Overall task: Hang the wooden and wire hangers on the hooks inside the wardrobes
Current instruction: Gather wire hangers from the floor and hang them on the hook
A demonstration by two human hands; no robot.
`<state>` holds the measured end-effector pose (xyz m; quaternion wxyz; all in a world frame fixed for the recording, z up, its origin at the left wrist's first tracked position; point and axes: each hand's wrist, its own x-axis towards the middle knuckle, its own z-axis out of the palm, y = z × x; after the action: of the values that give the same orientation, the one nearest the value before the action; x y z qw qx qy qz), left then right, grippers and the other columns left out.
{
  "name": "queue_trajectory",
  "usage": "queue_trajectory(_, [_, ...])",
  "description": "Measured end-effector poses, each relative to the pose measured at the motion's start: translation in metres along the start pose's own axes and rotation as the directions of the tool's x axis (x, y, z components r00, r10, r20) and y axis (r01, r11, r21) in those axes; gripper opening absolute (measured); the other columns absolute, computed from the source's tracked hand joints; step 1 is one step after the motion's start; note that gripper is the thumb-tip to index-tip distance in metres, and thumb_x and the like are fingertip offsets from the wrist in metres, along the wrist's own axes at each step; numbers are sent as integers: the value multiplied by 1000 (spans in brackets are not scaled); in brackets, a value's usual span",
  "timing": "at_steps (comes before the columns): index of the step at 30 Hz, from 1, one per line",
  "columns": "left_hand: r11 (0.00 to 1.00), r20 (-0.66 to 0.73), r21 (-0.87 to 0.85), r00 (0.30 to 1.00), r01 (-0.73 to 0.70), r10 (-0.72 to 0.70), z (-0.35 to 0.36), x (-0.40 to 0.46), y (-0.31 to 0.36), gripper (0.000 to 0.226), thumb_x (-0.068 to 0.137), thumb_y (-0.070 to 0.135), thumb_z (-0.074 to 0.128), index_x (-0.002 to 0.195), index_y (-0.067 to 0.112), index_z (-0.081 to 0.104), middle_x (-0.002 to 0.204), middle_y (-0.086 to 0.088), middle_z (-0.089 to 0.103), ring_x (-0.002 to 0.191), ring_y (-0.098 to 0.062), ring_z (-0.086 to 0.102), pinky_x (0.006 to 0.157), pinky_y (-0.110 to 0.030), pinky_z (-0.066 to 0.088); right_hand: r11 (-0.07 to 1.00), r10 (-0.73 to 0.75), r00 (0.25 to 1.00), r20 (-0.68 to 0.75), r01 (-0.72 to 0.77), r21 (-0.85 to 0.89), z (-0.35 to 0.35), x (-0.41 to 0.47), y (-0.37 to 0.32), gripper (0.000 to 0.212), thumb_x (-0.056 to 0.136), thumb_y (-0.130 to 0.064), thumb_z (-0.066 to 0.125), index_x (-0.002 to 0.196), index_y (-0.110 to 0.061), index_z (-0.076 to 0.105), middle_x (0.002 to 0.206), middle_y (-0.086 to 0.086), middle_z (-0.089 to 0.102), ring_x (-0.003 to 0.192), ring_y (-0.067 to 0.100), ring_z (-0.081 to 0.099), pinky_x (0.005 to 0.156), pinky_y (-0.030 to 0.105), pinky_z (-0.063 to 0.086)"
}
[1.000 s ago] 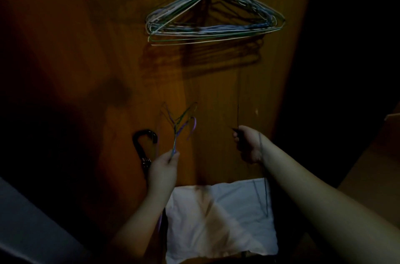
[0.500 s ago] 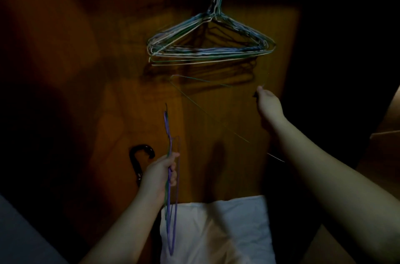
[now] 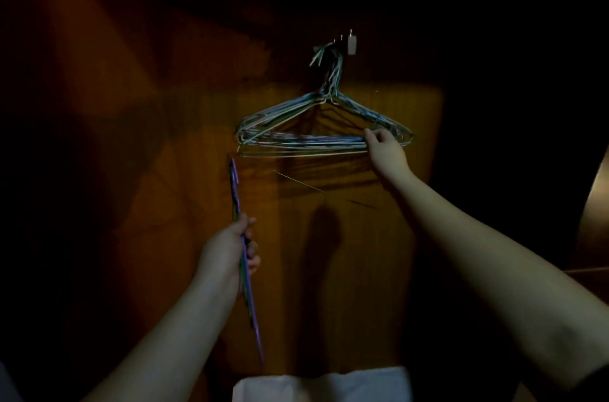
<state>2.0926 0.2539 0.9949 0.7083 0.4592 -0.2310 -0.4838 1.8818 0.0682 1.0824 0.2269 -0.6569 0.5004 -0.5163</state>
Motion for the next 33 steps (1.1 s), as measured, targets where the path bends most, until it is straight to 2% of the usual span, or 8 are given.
queue_trajectory(3, [999, 16, -32, 1000, -20, 20, 11, 3, 20, 23, 101, 31, 49, 90, 13, 57, 57, 6, 42, 33, -3, 34, 30, -15, 22, 999, -37, 999, -23, 37, 3, -1, 16, -15, 28, 103, -39, 41, 107, -15, 55, 86, 1, 61, 74, 17, 58, 59, 30, 44])
queue_trajectory(7, [997, 23, -38, 998, -63, 64, 22, 2, 40, 24, 102, 30, 47, 88, 13, 55, 59, 5, 39, 32, -4, 33, 30, -15, 22, 998, -40, 998, -58, 42, 38, 1, 33, -31, 33, 104, -39, 39, 117, -12, 54, 71, -2, 54, 58, 12, 49, 49, 28, 36])
queue_trajectory(13, [998, 35, -23, 998, -54, 55, 28, 0, 52, 24, 101, 30, 48, 88, 12, 56, 56, 5, 40, 31, -4, 32, 29, -15, 22, 990, -75, 992, -100, 86, 114, 5, 58, -53, 34, 103, -37, 41, 119, -11, 55, 70, -3, 53, 54, 10, 45, 49, 27, 35])
queue_trajectory(15, [998, 43, -34, 998, -48, 49, 29, -1, 54, 23, 101, 29, 49, 89, 11, 56, 57, 5, 40, 31, -4, 32, 29, -15, 22, 987, -69, 991, -116, 85, 135, 6, 66, -60, 33, 102, -39, 42, 118, -13, 55, 71, -4, 54, 56, 11, 46, 55, 32, 37])
queue_trajectory(19, [999, 51, -44, 998, -28, 31, 32, -5, 55, 22, 100, 28, 50, 89, 11, 57, 58, 5, 40, 32, -4, 32, 30, -13, 21, 987, -93, 989, -119, 107, 120, 11, 82, -67, 30, 100, -45, 43, 112, -20, 55, 77, -7, 57, 73, 15, 54, 81, 47, 45])
queue_trajectory(22, [999, 47, -41, 999, -17, 19, 33, -7, 54, 22, 101, 29, 50, 90, 11, 56, 57, 5, 40, 31, -4, 32, 31, -13, 20, 985, -127, 987, -102, 138, 106, 17, 89, -71, 25, 98, -47, 44, 106, -25, 55, 79, -7, 58, 80, 17, 56, 89, 53, 47])
queue_trajectory(26, [1000, 49, -27, 999, -1, 2, 32, -6, 52, 22, 100, 29, 50, 90, 10, 57, 55, 5, 42, 32, -4, 33, 31, -13, 20, 980, -169, 983, -70, 175, 90, 23, 88, -72, 25, 99, -46, 42, 105, -26, 55, 78, -7, 59, 71, 12, 53, 79, 46, 42])
queue_trajectory(33, [1000, 38, -10, 999, 15, -15, 30, -2, 46, 21, 99, 30, 53, 92, 11, 58, 56, 5, 42, 33, -4, 33, 29, -15, 21, 980, -186, 981, -48, 189, 64, 34, 89, -57, 21, 98, -49, 42, 91, -34, 55, 75, -7, 61, 73, 14, 54, 80, 44, 36])
